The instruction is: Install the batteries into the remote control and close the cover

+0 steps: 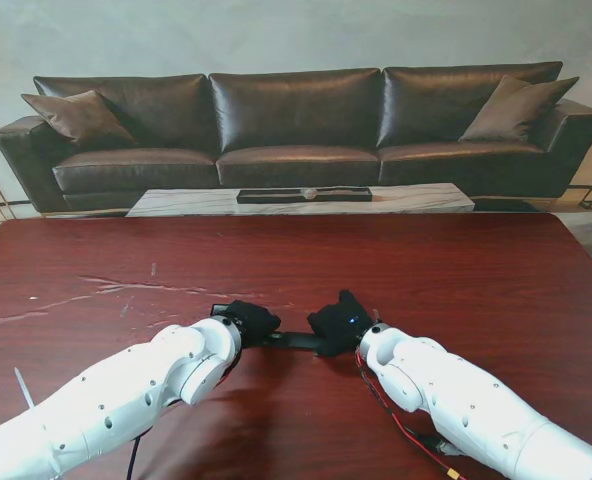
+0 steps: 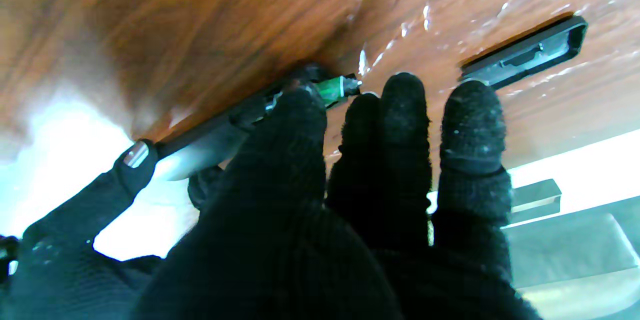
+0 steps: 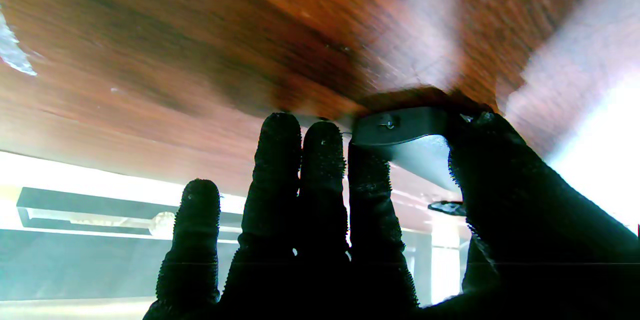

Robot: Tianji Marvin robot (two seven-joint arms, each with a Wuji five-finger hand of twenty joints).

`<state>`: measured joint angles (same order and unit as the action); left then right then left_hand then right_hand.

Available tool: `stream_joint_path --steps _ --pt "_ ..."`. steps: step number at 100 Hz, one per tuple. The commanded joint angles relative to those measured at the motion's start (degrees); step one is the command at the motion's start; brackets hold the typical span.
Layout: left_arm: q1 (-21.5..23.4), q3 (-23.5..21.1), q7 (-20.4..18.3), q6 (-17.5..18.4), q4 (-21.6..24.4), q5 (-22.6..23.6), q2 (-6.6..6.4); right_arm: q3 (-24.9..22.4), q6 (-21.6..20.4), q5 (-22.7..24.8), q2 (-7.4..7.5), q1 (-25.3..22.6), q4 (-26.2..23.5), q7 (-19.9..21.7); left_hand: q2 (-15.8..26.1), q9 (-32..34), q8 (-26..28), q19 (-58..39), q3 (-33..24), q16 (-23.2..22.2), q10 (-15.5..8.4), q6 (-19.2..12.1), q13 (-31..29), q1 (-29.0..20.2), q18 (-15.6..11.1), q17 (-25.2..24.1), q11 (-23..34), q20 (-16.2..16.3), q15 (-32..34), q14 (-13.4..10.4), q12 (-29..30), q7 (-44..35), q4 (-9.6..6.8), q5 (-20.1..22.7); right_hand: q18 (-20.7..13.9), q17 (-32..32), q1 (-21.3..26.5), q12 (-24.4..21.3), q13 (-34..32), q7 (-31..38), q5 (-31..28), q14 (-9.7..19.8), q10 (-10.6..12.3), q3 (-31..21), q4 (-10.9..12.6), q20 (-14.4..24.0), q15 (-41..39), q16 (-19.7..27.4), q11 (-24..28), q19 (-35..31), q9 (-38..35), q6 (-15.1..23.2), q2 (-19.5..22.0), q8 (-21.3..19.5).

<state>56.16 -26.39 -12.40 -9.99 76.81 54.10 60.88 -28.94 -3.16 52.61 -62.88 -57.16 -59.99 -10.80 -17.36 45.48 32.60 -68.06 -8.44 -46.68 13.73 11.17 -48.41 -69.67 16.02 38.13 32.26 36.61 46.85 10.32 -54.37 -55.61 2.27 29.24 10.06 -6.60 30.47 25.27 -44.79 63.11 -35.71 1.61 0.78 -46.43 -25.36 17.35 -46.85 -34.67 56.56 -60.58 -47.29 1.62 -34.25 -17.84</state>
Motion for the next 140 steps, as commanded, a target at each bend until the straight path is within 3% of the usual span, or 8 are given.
stream_joint_path --steps 1,68,110,140 --pt "-0.4 0.3 0.4 -0.2 -0.4 -0.4 0.43 0.8 -0.5 0.1 0.24 -1.3 0.5 0.9 -1.6 -0.2 -0.5 -0.7 -2.2 -0.8 3.2 0.1 -0.2 -1.0 1.5 0.0 2.8 1.3 1.3 -4.9 0.4 -1.6 -2.38 1.5 0.9 0.6 8.4 -1.7 0.5 7.0 -4.8 0.5 0.2 -4.6 4.9 1.2 -0.1 -0.1 -1.7 -0.6 -0.4 10.1 4.9 -2.6" --pt "-2.9 3.5 4.3 -2.0 -4.2 -3.8 2.53 0.6 -0.6 0.3 0.37 -1.5 0.2 1.3 -0.7 -1.9 -0.6 -2.4 -1.3 -0.8 3.7 1.0 0.6 -1.1 1.6 -0.3 7.3 2.5 4.5 -5.6 2.0 -1.9 -1.83 0.8 1.0 0.9 8.4 -1.7 0.4 7.0 -4.8 0.5 0.2 -4.4 4.9 1.1 -0.1 -0.1 -1.8 -0.4 -0.3 10.1 4.9 -2.5" --pt "-3.2 4.5 2.3 -3.6 -3.6 -5.3 2.57 0.3 -0.6 0.4 0.39 -1.6 0.2 1.1 0.0 -2.1 -0.4 -3.4 0.2 -0.9 3.1 0.9 0.3 -1.1 1.3 -0.1 8.8 2.9 5.7 -6.5 1.9 -1.6 -1.58 0.4 1.1 1.0 8.4 -1.7 0.5 7.0 -4.8 0.5 0.2 -4.4 4.9 1.1 -0.1 -0.1 -1.8 -0.4 -0.4 10.1 5.0 -2.5" --pt "-3.0 4.7 4.2 -3.6 -4.9 -7.1 3.55 0.4 -0.5 0.4 0.41 -1.6 0.2 1.1 1.1 -2.6 0.1 -4.6 2.2 -0.8 2.7 1.5 0.3 -0.9 1.2 0.3 11.1 3.0 6.7 -6.8 3.0 -1.2 -1.5 0.3 1.2 1.0 8.4 -1.7 0.5 6.9 -4.8 0.5 0.2 -4.3 5.0 1.1 0.0 -0.1 -1.8 -0.4 -0.3 10.1 5.0 -2.5"
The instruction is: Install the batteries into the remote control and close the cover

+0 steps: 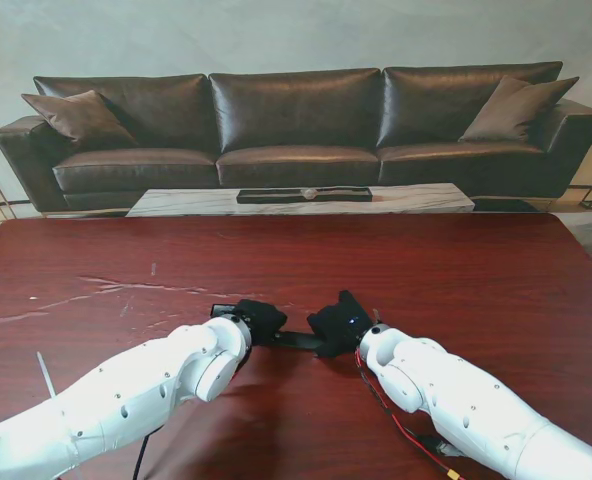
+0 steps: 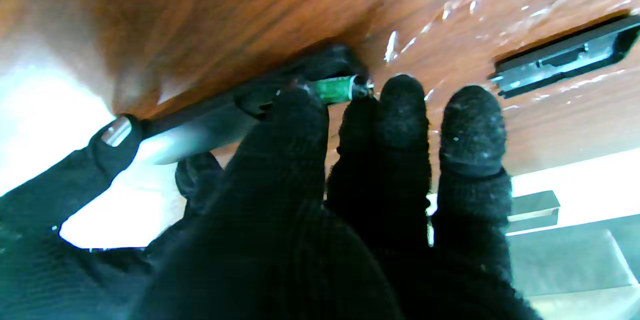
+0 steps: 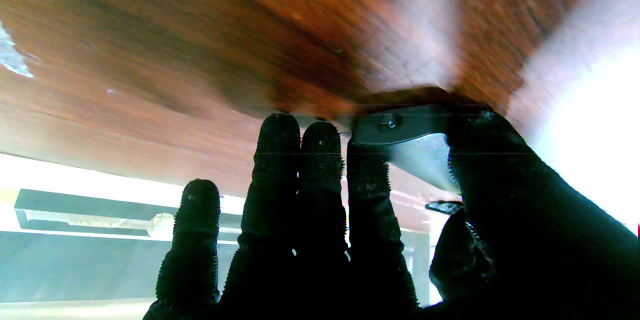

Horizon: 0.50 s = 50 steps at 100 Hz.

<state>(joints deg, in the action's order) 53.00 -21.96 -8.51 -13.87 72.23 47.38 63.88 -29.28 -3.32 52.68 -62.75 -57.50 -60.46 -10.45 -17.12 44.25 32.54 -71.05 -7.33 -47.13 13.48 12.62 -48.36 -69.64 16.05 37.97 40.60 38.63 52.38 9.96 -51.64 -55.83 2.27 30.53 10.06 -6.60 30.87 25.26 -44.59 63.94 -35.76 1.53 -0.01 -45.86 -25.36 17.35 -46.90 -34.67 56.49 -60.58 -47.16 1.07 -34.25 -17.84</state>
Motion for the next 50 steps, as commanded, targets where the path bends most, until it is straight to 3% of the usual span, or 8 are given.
stream_joint_path --steps 1,24,50 --pt "0.1 0.3 0.4 0.3 -0.4 -0.4 0.58 0.7 -0.3 0.3 0.28 -1.2 0.7 0.8 0.9 -1.4 0.2 -1.6 1.1 -0.3 3.0 0.0 0.3 -0.9 1.1 0.4 2.7 1.0 1.1 -6.4 0.3 -0.9 -1.48 -1.1 1.2 1.0 8.0 -1.7 0.3 6.1 -4.7 0.6 1.0 -4.9 5.0 1.1 0.0 -0.1 -1.8 -0.4 -0.4 10.7 5.0 -2.5" --pt "0.3 0.1 0.6 0.4 -0.8 -2.6 1.16 0.7 -0.2 0.3 0.25 -1.2 0.7 0.8 1.7 -1.7 0.1 -0.8 1.7 0.6 2.8 -0.2 0.6 -1.4 1.0 0.1 2.2 0.4 -0.1 -6.0 1.2 -0.4 -1.54 -1.2 1.2 1.0 8.0 -1.7 0.3 6.1 -4.7 0.6 1.0 -4.9 4.9 1.1 0.0 -0.1 -1.7 -0.4 -0.5 10.7 5.1 -2.5" --pt "1.5 -1.5 1.4 0.7 -0.1 -2.7 1.1 0.8 -0.1 0.3 0.25 -1.1 0.8 0.8 3.1 -4.1 -1.2 -0.4 2.4 1.5 3.3 -0.7 3.3 -2.2 0.6 -1.9 -1.2 0.2 -2.8 -3.8 1.8 4.0 -1.78 -1.5 1.2 1.0 8.0 -1.7 0.3 6.1 -4.7 0.6 1.0 -4.9 4.9 1.1 0.0 -0.1 -1.7 -0.4 -0.4 10.7 5.1 -2.5"
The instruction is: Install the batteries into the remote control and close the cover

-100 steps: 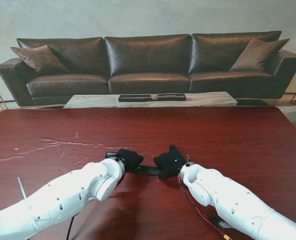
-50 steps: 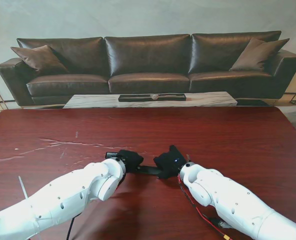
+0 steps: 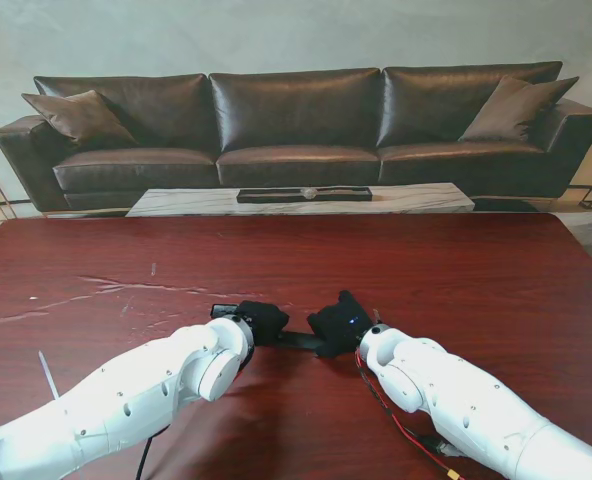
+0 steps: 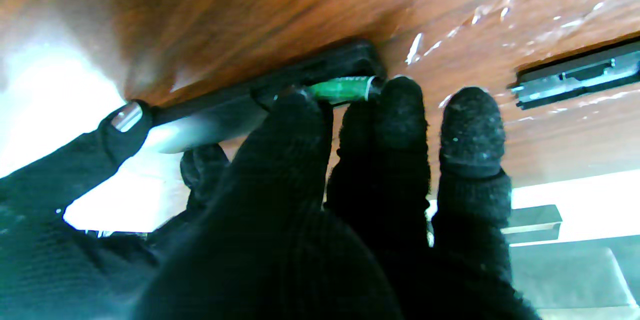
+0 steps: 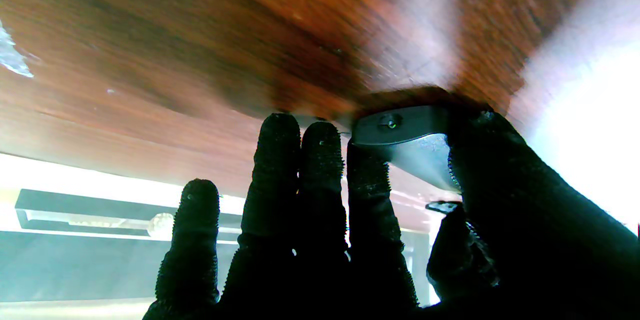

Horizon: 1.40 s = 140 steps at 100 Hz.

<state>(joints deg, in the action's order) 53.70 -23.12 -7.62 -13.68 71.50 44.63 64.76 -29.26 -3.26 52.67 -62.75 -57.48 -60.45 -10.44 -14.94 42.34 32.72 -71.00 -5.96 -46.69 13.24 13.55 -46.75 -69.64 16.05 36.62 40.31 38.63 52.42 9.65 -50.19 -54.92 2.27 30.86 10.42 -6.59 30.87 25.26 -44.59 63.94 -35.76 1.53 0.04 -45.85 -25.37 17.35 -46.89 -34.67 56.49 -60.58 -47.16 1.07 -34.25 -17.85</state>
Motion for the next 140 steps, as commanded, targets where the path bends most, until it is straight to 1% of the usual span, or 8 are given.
stream_joint_path --steps 1,42,55,72,93,108,124,140 --pt "0.8 -0.4 0.7 0.6 0.6 0.2 0.21 0.8 -0.1 0.3 0.24 -1.1 0.8 0.8 0.9 -2.3 -1.4 -0.5 1.1 1.1 3.5 -1.6 1.8 -2.2 0.5 -0.5 -1.0 0.2 -2.9 -3.4 0.4 3.2 -1.78 -1.9 0.9 1.0 8.0 -1.7 0.3 6.1 -4.7 0.6 1.0 -4.9 5.0 1.1 0.0 -0.1 -1.7 -0.4 -0.4 10.7 5.1 -2.5" --pt "4.8 -5.7 3.0 2.4 4.2 2.0 -0.44 0.9 0.1 0.4 0.3 -1.1 1.0 0.8 2.2 -4.6 -2.3 -1.1 2.1 2.8 3.4 -1.4 3.9 -1.8 -1.6 0.2 -5.4 -0.2 -7.7 -1.0 2.6 9.2 -1.82 -1.4 1.0 1.1 8.0 -1.7 0.3 6.1 -4.7 0.6 1.0 -4.8 5.0 1.1 0.0 -0.1 -1.7 -0.4 -0.4 10.6 5.1 -2.5" --pt "6.4 -7.8 3.1 1.9 6.0 4.3 -1.09 1.0 0.0 0.4 0.29 -1.0 1.0 0.9 4.6 -10.1 -0.3 -1.4 3.8 3.3 4.1 -1.3 8.6 -1.3 -1.4 -3.2 -8.6 1.4 -11.8 0.7 11.8 15.9 -1.81 -2.1 1.0 1.1 8.0 -1.7 0.4 6.1 -4.7 0.6 1.0 -4.8 5.0 1.1 0.0 -0.1 -1.8 -0.4 -0.4 10.7 5.1 -2.5" --pt "8.5 -10.4 4.0 -0.9 7.2 7.3 -1.57 1.1 -0.1 0.5 0.34 -0.9 0.9 0.9 7.1 -12.1 0.2 -1.9 4.2 4.7 5.2 0.3 11.2 -2.5 -0.1 -6.7 -12.8 3.3 -14.8 3.3 14.7 19.6 -1.85 -3.2 0.9 1.1 8.0 -1.7 0.3 6.1 -4.7 0.7 1.0 -4.8 5.0 1.1 0.0 -0.1 -1.7 -0.4 -0.5 10.7 5.1 -2.5" --pt "10.2 -12.3 6.3 -3.9 7.0 10.6 -1.83 1.0 -0.1 0.6 0.36 -1.0 0.8 0.8 12.8 -11.2 4.1 -7.7 5.7 0.0 6.4 2.3 10.2 -4.2 -0.9 -4.9 -7.3 5.5 -6.8 2.6 9.4 17.0 -1.25 -4.3 0.9 1.0 8.0 -1.7 0.3 6.1 -4.7 0.6 1.0 -4.8 5.0 1.1 0.0 -0.1 -1.7 -0.4 -0.4 10.7 5.1 -2.5" --pt "10.2 -12.5 4.1 -5.1 7.4 13.1 -2.63 1.0 -0.1 0.6 0.35 -1.0 0.9 0.7 19.1 -9.2 11.8 -17.1 7.6 -6.6 5.7 2.0 8.0 -0.7 -3.6 -1.0 -0.3 7.8 3.1 1.1 1.9 6.8 -0.14 -6.8 0.9 1.1 8.0 -1.7 0.3 6.1 -4.7 0.6 1.0 -4.8 5.0 1.1 0.0 -0.1 -1.7 -0.4 -0.5 10.7 5.2 -2.5" --pt "9.0 -11.1 1.3 -6.1 6.9 14.5 -3.22 0.9 -0.2 0.7 0.38 -1.0 0.9 0.6 26.7 -5.9 16.5 -25.5 8.5 -9.6 4.8 1.3 5.0 4.5 -5.6 3.2 4.3 7.9 10.0 0.3 -2.8 2.4 0.47 -4.7 0.9 1.0 8.0 -1.7 0.3 6.1 -4.7 0.6 1.0 -4.7 5.0 1.1 0.0 -0.1 -1.7 -0.5 -0.4 10.6 5.2 -2.5" --pt "7.4 -8.9 -0.8 -7.0 6.2 14.2 -3.39 0.8 -0.3 0.8 0.41 -1.1 1.0 0.5 28.4 -4.0 17.9 -28.8 8.5 -10.1 4.2 0.7 3.6 5.9 -6.2 5.0 5.8 6.9 12.5 0.2 -4.3 0.7 0.02 -3.0 0.9 1.0 8.0 -1.7 0.4 6.1 -4.7 0.7 1.0 -4.7 5.0 1.1 0.0 -0.1 -1.7 -0.4 -0.4 10.7 5.2 -2.5"
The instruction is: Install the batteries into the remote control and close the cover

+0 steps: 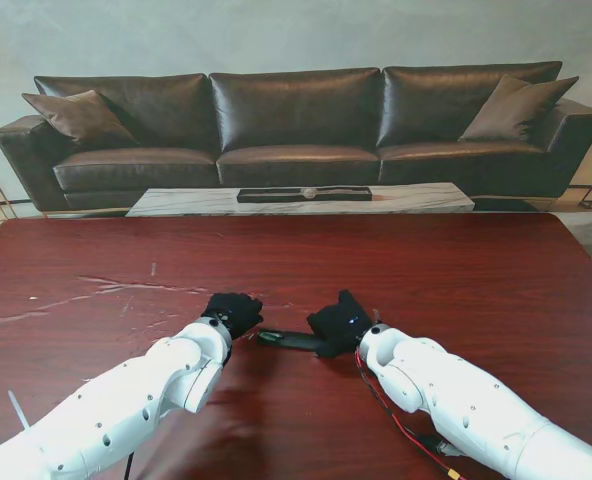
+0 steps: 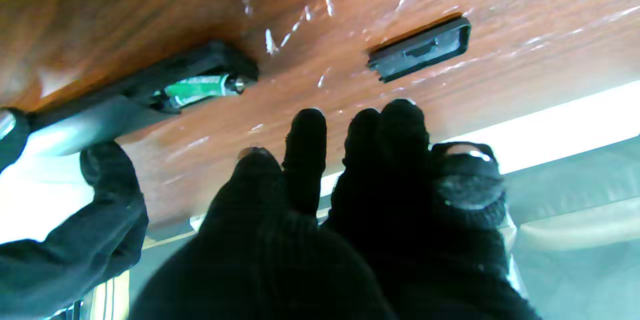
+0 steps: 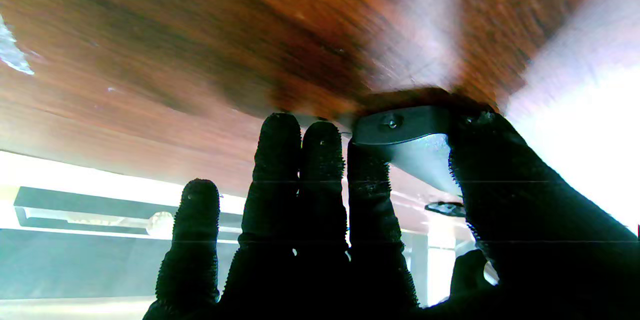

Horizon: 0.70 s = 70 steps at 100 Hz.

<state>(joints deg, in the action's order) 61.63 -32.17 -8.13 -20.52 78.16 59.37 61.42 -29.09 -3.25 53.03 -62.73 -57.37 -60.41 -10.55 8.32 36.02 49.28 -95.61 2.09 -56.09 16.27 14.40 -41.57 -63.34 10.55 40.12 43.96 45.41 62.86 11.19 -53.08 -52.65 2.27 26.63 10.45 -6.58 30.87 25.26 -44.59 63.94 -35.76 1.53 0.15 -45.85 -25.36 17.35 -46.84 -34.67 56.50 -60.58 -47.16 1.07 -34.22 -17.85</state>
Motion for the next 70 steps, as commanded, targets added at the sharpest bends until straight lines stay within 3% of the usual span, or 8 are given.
stream_joint_path --steps 1,52,57,70 --pt "-0.6 0.2 -0.3 -0.2 -0.5 -0.7 -0.04 0.6 -0.3 0.4 0.39 -1.2 0.9 0.6 5.1 2.4 1.3 -4.4 0.4 -0.7 1.2 -0.2 -1.7 -0.4 -0.7 1.6 2.2 0.1 2.2 -1.3 -1.4 -1.6 0.01 1.3 0.9 1.0 8.1 -1.7 0.3 6.1 -4.7 0.7 0.8 -4.7 5.0 1.1 -0.1 -0.1 -1.7 -0.4 -0.4 10.7 5.2 -2.5" --pt "-4.0 5.4 -4.1 -1.9 -1.7 -4.3 0.03 0.4 -0.3 0.4 0.37 -1.3 1.1 0.3 2.6 8.0 2.8 -11.0 0.1 0.2 1.7 -0.4 -7.3 -1.9 -2.5 8.7 5.3 -5.5 7.2 -2.3 -2.9 -5.0 -0.58 5.6 0.8 1.0 8.1 -1.7 0.4 6.1 -4.6 0.7 0.8 -4.8 5.0 1.1 -0.1 -0.1 -1.7 -0.4 -0.4 10.5 5.3 -2.6" --pt "-4.4 5.9 -4.2 -2.0 -1.9 -4.7 0.09 0.4 -0.3 0.4 0.37 -1.3 1.1 0.3 2.4 8.4 2.8 -11.2 0.0 0.4 -0.1 -0.4 -7.4 -1.7 -2.9 9.0 5.7 -5.9 7.3 -2.5 -3.0 -5.0 -0.77 5.7 0.8 1.0 8.1 -1.7 0.4 6.1 -4.6 0.7 0.8 -4.8 5.0 1.1 -0.1 -0.1 -1.7 -0.5 -0.4 10.5 5.2 -2.6" --pt "-5.3 7.3 -4.1 -2.4 -2.9 -6.6 0.53 0.3 -0.3 0.4 0.37 -1.3 1.1 0.2 2.1 8.6 2.7 -11.4 -0.1 0.6 -0.2 -0.4 -7.5 -1.5 -2.9 9.1 5.9 -6.4 7.4 -2.5 -3.0 -5.0 -0.96 6.0 0.8 1.0 8.1 -1.6 0.4 6.1 -4.6 0.6 0.8 -4.8 5.0 1.1 -0.1 -0.1 -1.7 -0.5 -0.3 10.6 5.3 -2.6"
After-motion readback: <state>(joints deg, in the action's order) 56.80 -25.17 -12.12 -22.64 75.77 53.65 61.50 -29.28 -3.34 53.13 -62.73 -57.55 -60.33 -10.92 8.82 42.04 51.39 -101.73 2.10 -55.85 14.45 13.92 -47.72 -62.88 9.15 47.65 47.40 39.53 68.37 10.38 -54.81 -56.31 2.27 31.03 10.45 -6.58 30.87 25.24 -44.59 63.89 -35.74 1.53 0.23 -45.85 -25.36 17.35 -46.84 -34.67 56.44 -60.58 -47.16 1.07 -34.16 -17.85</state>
